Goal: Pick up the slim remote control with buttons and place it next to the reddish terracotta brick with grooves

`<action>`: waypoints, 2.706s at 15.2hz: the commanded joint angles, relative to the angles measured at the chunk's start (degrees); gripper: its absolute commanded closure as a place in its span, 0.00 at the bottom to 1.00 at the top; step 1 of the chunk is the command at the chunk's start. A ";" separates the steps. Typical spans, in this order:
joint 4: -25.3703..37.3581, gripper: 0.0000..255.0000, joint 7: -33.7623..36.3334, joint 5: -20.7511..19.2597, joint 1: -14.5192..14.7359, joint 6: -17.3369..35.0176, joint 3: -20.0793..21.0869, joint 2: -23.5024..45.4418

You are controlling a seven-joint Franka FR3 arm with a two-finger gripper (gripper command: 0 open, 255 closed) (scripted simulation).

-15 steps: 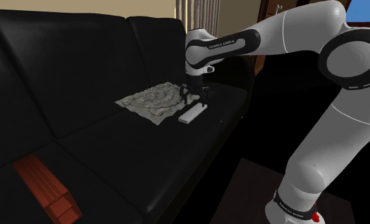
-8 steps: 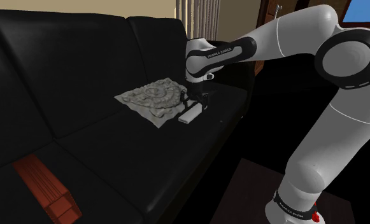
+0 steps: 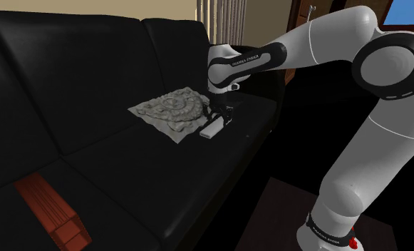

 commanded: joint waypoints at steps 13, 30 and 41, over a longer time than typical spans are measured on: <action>2.42 1.00 -0.08 0.06 0.00 -2.98 -0.03 -0.44; 15.39 1.00 -0.18 0.05 -0.06 -16.10 -0.12 -0.59; 25.49 1.00 -0.11 -0.12 -0.07 -24.43 -0.08 1.19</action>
